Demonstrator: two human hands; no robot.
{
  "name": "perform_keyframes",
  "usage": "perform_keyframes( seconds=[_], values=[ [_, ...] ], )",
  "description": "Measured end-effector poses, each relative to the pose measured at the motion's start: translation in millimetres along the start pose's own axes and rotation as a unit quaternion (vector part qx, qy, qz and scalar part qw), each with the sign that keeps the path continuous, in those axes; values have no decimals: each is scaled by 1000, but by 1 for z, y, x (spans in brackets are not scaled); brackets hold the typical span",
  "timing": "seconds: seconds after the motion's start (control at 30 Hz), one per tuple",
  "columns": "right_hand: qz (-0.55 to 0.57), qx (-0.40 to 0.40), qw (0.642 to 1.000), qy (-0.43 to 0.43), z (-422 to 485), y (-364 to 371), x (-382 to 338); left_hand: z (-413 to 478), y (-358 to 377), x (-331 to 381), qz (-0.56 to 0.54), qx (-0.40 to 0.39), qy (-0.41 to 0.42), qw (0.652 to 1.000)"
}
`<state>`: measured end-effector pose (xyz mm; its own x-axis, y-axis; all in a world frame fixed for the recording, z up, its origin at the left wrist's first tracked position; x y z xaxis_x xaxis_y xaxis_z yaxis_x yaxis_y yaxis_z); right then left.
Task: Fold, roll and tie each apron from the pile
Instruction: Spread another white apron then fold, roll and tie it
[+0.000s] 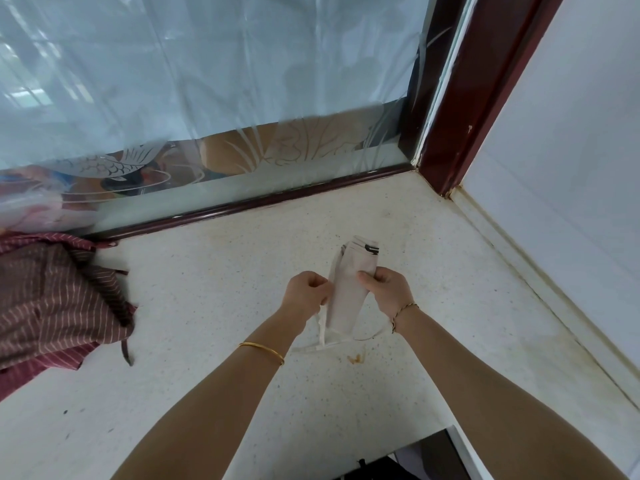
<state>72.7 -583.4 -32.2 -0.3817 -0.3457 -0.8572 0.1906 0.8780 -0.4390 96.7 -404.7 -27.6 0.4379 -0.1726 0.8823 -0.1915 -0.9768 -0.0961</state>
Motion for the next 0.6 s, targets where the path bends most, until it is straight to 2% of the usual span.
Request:
perform_keyframes(
  seconds=[0.2, 0.33, 0.4, 0.5, 0.6],
  values=[
    [22, -33, 999, 12, -1, 2, -1, 4, -19, 0, -11, 80, 13, 997],
    [10, -28, 1000, -1, -1, 3, -3, 5, -23, -4, 1, 84, -2, 996],
    [0, -16, 1000, -7, -1, 3, -3, 3, -18, -6, -34, 57, -23, 998],
    [1, -1, 1000, -3, -1, 2, -1, -5, 3, -7, -96, -31, -62, 993],
    [10, -2, 1000, 16, -3, 6, 3, -9, 19, -3, -92, -80, -59, 991]
  ],
)
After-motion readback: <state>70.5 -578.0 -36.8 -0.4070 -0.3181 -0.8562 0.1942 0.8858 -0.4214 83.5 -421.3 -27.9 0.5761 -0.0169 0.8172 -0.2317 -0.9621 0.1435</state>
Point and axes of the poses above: each hand's wrist, its own z-axis towards the middle knuckle, its own y-axis out of the palm, x = y × z, the point moved 9 cm from there along z, towards the middle knuckle, and after that the axes turned 11 degrees about -z, right-handed, at the moved point
